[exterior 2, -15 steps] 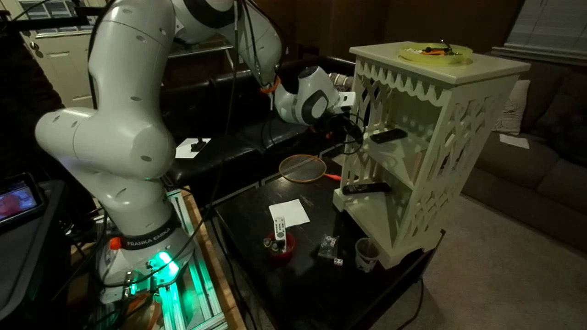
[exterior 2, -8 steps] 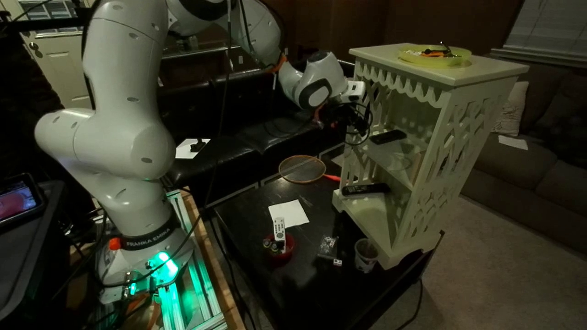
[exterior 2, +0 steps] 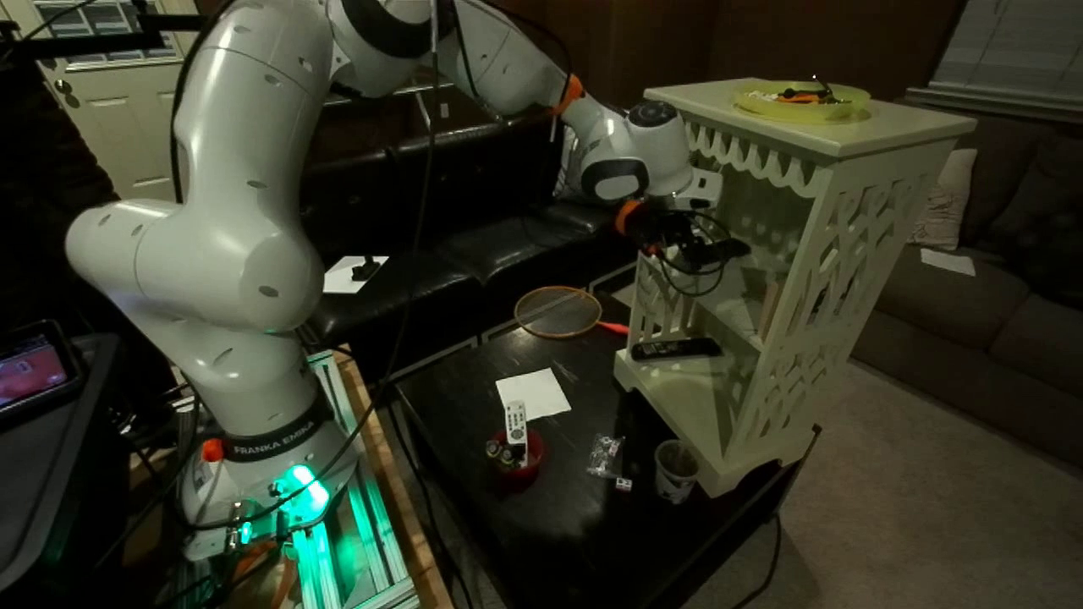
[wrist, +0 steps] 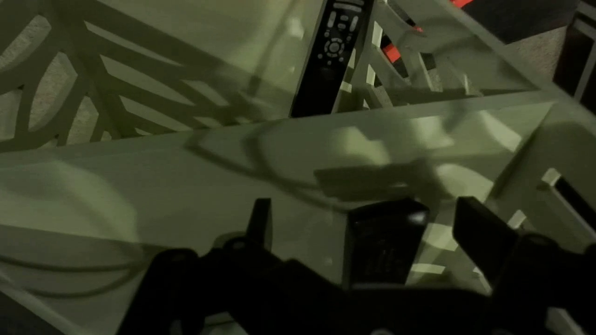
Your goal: Move the remote to the surface above the top shelf
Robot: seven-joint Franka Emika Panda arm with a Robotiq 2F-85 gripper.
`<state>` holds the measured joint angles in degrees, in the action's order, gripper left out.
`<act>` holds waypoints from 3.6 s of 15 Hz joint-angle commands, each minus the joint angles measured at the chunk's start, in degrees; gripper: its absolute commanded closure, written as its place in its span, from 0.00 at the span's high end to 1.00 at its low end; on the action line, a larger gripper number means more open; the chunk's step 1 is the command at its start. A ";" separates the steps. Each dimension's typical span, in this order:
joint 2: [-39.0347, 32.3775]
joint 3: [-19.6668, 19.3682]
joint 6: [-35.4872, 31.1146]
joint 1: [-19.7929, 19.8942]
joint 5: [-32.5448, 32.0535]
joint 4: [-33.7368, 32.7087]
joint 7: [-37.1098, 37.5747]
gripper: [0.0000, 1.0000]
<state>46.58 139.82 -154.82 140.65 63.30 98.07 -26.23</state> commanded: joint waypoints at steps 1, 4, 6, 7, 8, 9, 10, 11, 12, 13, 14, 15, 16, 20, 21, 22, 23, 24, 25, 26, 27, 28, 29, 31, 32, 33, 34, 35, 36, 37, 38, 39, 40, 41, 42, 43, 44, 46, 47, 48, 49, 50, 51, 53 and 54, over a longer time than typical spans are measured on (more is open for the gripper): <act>2.79 -3.64 3.19 -1.53 4.87 -1.53 -2.04 1.00; 5.52 -5.98 1.57 -3.31 8.74 -2.08 -3.67 1.00; 4.73 -6.06 -4.42 -5.95 11.06 -0.22 -5.49 1.00; 4.58 -6.02 -7.64 -7.12 12.47 0.29 -6.30 1.00; 3.54 -4.03 -11.95 -6.94 12.71 0.77 -7.29 1.00; 3.78 -3.70 -14.67 -7.76 13.34 0.80 -8.01 1.00; 4.25 -3.26 -17.53 -8.46 13.67 0.78 -8.64 1.00; 5.16 -2.83 -19.74 -8.85 13.46 0.65 -8.65 1.00; 5.53 -2.05 -21.44 -8.90 13.26 0.59 -8.77 1.00; 6.35 -1.35 -22.55 -8.66 12.79 0.24 -8.39 1.00; 6.75 -0.46 -23.19 -8.19 12.47 -0.04 -8.31 1.00; 7.26 0.18 -23.69 -7.76 12.11 -0.28 -8.25 1.00; 8.07 0.46 -23.61 -7.22 11.63 -0.71 -7.85 1.00; 10.14 1.65 -20.15 -4.68 9.97 -2.81 -7.51 1.00; 10.29 2.11 -18.71 -3.79 9.64 -3.68 -7.56 1.00; 11.00 1.85 -17.81 -3.46 9.10 -4.26 -6.88 1.00; 11.52 1.74 -16.64 -2.98 8.75 -5.07 -6.50 1.00; 12.22 1.50 -15.81 -2.67 8.35 -5.83 -6.00 1.00; 13.02 1.14 -15.36 -2.50 7.93 -6.77 -5.29 1.00; 13.64 0.90 -15.26 -2.40 7.59 -7.46 -4.75 1.00; 14.18 0.71 -15.17 -2.32 7.37 -8.13 -4.38 1.00; 15.13 0.26 -15.30 -2.43 7.03 -8.91 -3.55 1.00; 15.64 0.08 -15.07 -2.48 6.71 -9.43 -3.03 1.00; 16.70 -0.01 -14.65 -2.44 5.74 -10.77 -2.04 1.00; 17.30 -0.18 -14.65 -2.51 5.36 -11.41 -1.30 1.00; 18.11 -0.59 -14.55 -2.68 5.14 -12.09 0.30 1.00; 18.89 -0.97 -14.38 -2.75 4.95 -12.83 1.93 1.00; 19.45 -1.04 -13.55 -2.37 4.66 -13.68 3.56 1.00; 20.03 -1.35 -13.41 -2.29 4.32 -14.27 5.22 1.00; 20.19 -1.29 -12.83 -1.96 4.11 -14.79 5.99 1.00; 20.34 -1.20 -12.35 -1.66 3.97 -15.24 6.45 0.88; 20.47 -1.04 -11.77 -1.36 3.94 -15.77 6.74 0.73; 20.44 -0.84 -11.13 -1.09 4.03 -16.13 6.93 0.67; 20.16 -0.54 -10.28 -0.73 4.20 -16.41 6.77 0.60; 19.79 -0.25 -9.38 -0.34 4.32 -16.52 6.35 0.51; 19.30 -0.28 -8.55 -0.23 4.20 -16.07 5.73 0.45; 18.83 -0.41 -7.77 -0.10 4.14 -15.63 5.32 0.37; 17.41 -1.05 -6.53 -0.15 4.17 -13.78 4.96 0.25; 16.05 -0.82 -5.75 0.09 4.67 -12.59 3.69 0.17; 14.27 -0.33 -4.74 0.44 5.21 -10.98 1.66 0.11; 13.49 -1.57 -3.38 -0.58 6.99 -9.50 -0.26 0.05; 11.78 -1.56 -2.24 -0.49 8.03 -7.75 -2.11 0.01; 10.37 -1.70 -1.05 -0.43 9.23 -6.34 -3.77 0.00; 7.95 -2.11 2.14 -0.27 10.75 -4.00 -5.93 0.00; 6.86 -2.65 4.58 -0.25 11.29 -2.69 -7.11 0.00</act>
<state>58.14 137.54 -155.87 140.57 71.91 89.80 -28.62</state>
